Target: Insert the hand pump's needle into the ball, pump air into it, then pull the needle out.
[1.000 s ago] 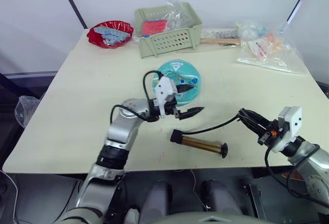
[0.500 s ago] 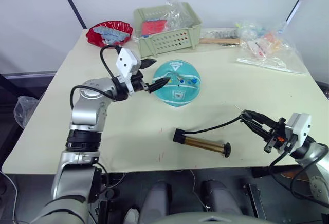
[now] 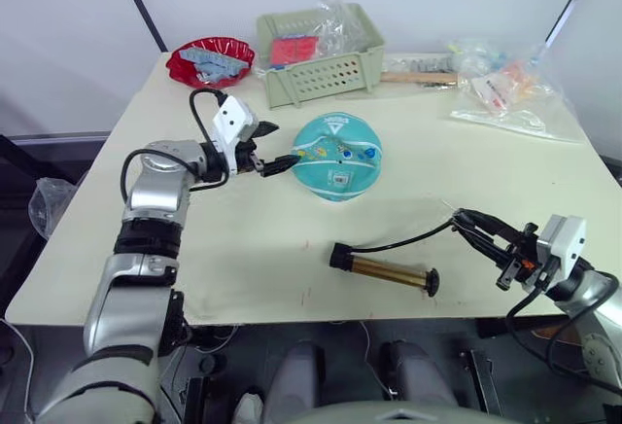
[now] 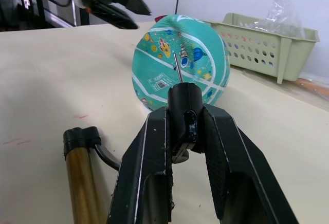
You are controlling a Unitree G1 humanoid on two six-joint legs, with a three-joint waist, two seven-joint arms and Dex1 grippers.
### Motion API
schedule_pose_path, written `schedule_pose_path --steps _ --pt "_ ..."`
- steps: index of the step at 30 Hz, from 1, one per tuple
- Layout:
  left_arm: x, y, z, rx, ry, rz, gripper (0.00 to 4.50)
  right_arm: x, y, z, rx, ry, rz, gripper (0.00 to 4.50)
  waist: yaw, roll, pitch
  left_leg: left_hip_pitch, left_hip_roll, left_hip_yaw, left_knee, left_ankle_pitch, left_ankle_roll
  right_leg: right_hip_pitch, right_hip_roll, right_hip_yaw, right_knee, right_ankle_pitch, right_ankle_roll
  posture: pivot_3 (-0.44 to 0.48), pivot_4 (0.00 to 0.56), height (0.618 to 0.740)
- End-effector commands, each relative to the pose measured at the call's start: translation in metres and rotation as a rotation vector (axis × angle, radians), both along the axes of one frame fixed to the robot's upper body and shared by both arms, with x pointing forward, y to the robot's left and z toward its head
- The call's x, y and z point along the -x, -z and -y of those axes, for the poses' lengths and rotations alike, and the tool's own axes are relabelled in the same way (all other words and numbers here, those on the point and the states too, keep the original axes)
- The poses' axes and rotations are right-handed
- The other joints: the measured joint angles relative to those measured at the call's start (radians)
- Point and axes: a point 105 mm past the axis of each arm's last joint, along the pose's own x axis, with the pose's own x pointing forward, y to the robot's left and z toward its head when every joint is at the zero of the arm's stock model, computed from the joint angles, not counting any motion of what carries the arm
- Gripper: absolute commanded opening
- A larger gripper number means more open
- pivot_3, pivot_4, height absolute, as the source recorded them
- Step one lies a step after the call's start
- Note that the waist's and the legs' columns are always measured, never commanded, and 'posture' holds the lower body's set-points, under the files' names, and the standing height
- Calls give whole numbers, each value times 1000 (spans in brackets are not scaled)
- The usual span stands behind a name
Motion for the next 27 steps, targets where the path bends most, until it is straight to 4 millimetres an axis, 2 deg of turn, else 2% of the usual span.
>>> schedule_pose_path --steps 1,7,14,17,20,23,26,27 --pt "-16 -8 9 10 -7 21 4440 0 -5 -5 -1 -2 43 330 0 0 0 0 0 0 0 0 0 0 0 0 0 0 0 0 150 740" --pt "-26 -12 22 9 13 36 4440 3 -4 -7 -2 8 44 330 -7 -2 1 -1 0 0 0 0 0 -1 0 1 0 0 0 0 150 740" --pt "-30 -9 24 -3 12 38 4440 4 -5 -7 2 17 48 330 -6 -2 1 -2 0 0 -1 0 0 -3 1 1 0 0 0 0 150 740" --pt "-30 -8 25 6 13 39 3533 4 -5 -8 1 19 48 330 -6 -2 1 -2 0 0 -1 0 0 -3 1 1 0 0 0 0 150 740" --pt "-30 -7 29 66 2 27 2021 5 -4 -10 1 12 44 330 -5 -2 1 -3 0 0 0 0 0 -3 0 1 0 0 0 0 150 740" --pt "-27 -8 31 124 1 15 706 3 -4 -10 -4 13 47 330 -5 -2 1 -3 0 0 0 0 0 -3 0 1 1 0 0 0 150 740" --pt "-24 -5 32 129 -5 2 57 2 -4 -12 -8 10 46 330 -7 -2 1 -3 0 0 0 0 0 -3 0 1 1 0 0 0 150 740" --pt "-23 -5 33 141 -13 -4 23 1 -5 -13 -8 9 45 330 -6 -2 1 -3 0 0 0 0 0 -3 0 1 1 0 0 0 150 740"
